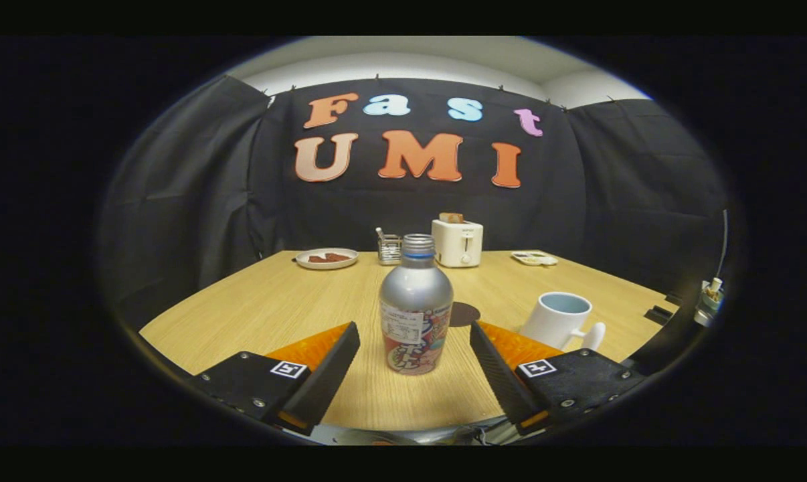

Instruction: Take the bottle from table, then pour the juice into the cup, finally place the bottle on the coaster

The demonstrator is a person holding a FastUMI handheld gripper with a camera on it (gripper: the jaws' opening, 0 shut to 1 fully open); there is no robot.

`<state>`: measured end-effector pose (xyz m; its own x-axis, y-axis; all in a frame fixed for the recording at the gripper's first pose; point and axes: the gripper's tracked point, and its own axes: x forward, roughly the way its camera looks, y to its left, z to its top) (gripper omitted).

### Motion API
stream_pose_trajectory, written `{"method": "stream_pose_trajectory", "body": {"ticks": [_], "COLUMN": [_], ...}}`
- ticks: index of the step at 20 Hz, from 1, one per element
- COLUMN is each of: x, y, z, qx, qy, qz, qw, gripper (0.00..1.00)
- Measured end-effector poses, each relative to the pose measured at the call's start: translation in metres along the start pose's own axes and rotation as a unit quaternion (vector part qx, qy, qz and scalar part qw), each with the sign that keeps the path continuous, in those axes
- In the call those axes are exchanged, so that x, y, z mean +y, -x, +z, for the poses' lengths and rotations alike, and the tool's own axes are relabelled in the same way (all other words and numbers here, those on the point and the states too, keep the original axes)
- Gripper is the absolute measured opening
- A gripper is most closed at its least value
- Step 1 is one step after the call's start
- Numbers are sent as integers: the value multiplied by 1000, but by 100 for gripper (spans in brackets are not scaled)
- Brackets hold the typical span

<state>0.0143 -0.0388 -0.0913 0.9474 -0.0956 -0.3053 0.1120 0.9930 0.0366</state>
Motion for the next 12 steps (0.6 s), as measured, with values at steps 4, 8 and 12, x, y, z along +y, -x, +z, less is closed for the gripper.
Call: {"method": "stream_pose_trajectory", "body": {"ticks": [4,8,12], "x": [-1,5,8], "y": [-14,-29,-39], "z": [-14,-22,-32], "qx": [24,36,52], "qy": [6,2,-3], "qz": [0,11,15], "qw": [1000,999,999], "gripper": [99,99,99]}}
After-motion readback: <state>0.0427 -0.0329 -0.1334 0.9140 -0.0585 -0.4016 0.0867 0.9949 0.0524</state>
